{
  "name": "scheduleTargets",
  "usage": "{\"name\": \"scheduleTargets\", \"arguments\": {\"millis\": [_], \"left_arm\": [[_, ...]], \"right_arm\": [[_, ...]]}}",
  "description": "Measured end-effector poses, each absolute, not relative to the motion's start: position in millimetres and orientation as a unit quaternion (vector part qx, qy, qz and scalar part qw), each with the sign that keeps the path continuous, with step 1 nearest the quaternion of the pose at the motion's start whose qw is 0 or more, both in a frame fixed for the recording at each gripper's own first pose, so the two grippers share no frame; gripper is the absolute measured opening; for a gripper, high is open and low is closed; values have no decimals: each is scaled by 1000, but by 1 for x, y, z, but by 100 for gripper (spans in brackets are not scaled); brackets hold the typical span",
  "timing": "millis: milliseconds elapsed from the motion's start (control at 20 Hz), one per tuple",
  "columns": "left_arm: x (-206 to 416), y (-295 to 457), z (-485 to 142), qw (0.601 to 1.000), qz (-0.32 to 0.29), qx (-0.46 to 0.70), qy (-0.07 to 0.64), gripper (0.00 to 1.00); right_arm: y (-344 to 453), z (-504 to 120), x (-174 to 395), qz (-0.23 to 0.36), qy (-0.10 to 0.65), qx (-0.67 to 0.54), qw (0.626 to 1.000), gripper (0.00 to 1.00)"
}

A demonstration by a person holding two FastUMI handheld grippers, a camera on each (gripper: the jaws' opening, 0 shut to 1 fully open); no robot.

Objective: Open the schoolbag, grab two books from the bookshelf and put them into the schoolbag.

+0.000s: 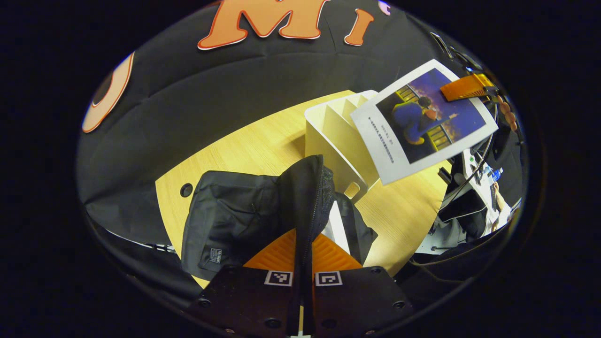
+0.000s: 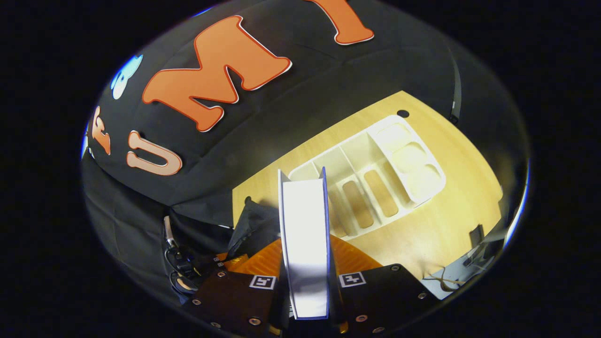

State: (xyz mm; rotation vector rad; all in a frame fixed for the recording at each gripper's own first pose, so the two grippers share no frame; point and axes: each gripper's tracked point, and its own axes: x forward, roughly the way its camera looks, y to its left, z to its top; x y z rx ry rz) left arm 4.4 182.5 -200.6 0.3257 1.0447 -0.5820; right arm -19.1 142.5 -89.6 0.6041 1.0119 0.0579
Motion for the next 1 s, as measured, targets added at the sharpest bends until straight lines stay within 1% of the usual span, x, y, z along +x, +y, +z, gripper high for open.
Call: {"name": "scheduleTargets", "arguments": {"millis": [200, 350, 500, 700, 850, 1000], "left_arm": [[8, 182, -197, 810, -294, 154, 483, 4], [7, 181, -198, 806, -315, 148, 479, 4], [8, 182, -196, 804, -322, 155, 475, 4], [5, 181, -194, 807, -323, 152, 471, 4], [6, 180, -191, 811, -322, 151, 465, 4], [3, 180, -191, 813, -322, 152, 461, 4]], "right_arm": [[164, -100, -38, 35, 460, 319, 828, 34], [187, -123, -48, 50, 442, 331, 832, 34], [221, -149, -67, 73, 443, 361, 817, 34], [246, -175, -63, 80, 427, 364, 824, 34], [265, -191, -59, 86, 424, 377, 819, 34], [277, -231, -58, 80, 439, 365, 817, 34]]}}
